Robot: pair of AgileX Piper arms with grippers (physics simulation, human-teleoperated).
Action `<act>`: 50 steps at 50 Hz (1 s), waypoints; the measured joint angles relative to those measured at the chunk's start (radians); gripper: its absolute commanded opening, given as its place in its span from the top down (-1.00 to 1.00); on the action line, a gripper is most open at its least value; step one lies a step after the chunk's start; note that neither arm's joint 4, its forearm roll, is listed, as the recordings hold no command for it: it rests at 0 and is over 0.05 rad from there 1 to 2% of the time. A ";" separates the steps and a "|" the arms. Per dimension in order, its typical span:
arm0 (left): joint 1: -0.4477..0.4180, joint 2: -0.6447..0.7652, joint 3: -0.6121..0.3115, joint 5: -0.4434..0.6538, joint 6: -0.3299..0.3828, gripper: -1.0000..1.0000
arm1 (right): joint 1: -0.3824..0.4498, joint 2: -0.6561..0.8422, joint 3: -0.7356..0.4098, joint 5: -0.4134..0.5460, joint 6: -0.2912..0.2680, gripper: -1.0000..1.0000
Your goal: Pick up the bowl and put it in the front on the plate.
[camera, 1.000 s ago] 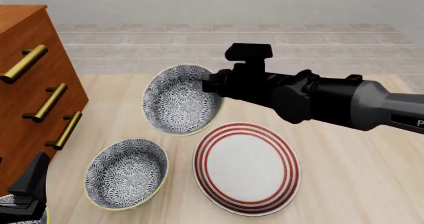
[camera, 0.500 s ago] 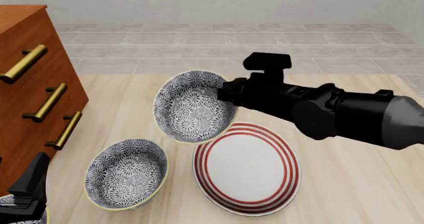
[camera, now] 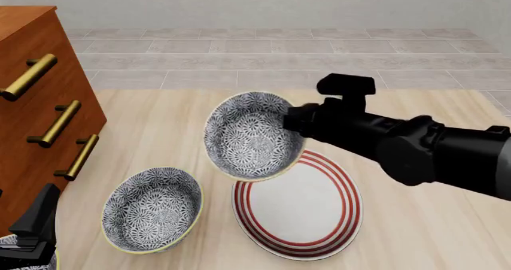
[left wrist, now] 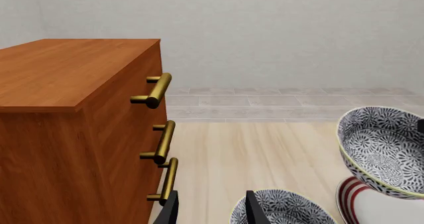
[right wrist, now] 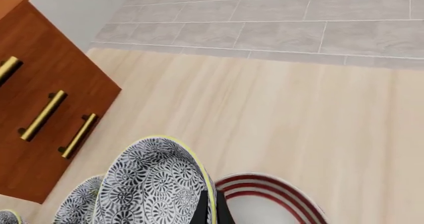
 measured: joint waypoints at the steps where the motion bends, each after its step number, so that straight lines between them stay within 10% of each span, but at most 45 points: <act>1: 0.000 0.000 0.000 0.000 0.000 -1.00 | -0.001 -0.003 0.003 0.000 0.000 1.00; 50: 0.000 0.000 0.000 0.000 0.000 -1.00 | -0.036 -0.114 0.193 -0.032 0.056 1.00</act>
